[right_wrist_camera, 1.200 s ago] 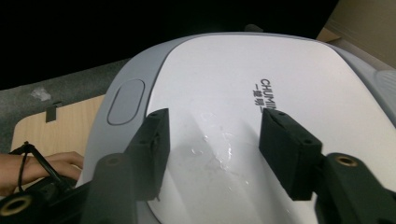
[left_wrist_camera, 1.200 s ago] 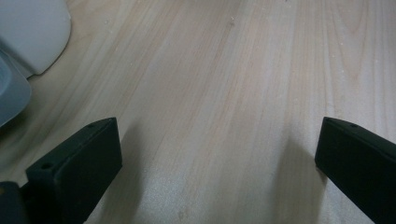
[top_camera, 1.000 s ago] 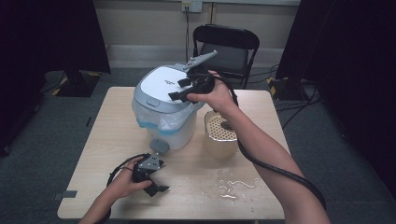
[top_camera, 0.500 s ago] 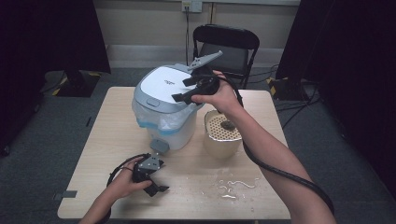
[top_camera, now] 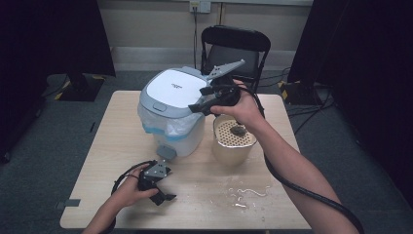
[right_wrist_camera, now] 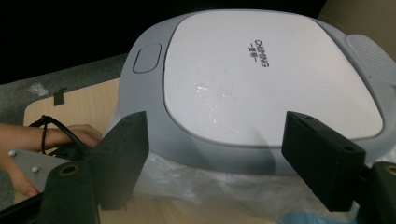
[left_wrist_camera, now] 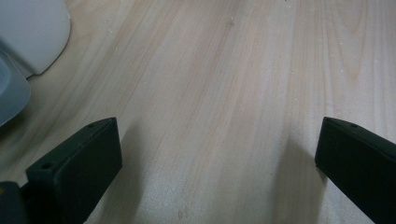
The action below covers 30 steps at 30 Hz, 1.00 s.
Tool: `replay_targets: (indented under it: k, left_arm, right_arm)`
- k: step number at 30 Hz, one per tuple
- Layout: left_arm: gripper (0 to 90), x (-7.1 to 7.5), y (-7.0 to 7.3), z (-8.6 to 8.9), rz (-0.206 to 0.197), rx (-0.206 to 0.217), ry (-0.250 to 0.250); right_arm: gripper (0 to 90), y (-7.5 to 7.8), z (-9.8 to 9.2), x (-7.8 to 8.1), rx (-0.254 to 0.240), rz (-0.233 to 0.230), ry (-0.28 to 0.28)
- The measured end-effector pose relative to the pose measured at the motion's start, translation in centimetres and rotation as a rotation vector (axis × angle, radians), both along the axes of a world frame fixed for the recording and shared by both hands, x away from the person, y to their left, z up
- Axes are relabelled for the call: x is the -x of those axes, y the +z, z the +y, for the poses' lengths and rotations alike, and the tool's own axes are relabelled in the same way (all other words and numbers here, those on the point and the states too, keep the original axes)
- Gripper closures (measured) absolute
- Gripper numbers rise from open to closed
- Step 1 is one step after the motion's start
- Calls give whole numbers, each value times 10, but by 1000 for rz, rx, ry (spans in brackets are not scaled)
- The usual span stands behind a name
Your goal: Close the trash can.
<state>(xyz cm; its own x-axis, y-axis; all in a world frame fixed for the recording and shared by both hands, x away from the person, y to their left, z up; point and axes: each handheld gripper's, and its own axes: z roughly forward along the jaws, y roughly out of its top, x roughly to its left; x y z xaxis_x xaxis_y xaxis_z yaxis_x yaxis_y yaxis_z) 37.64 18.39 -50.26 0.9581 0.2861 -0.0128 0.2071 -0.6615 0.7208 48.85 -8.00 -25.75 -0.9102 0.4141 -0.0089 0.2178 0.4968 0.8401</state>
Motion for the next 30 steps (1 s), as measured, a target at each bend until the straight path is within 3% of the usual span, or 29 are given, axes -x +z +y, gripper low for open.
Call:
replay_targets:
  k: [13, 30]
  left_arm:
    - [0, 0, 0, 0, 1, 0, 0]
    - [0, 0, 0, 0, -1, 2, 1]
  right_arm:
    - [210, -5, -21, 12, 5, -3, -4]
    - [194, -26, -35, 26, 6, 17, 10]
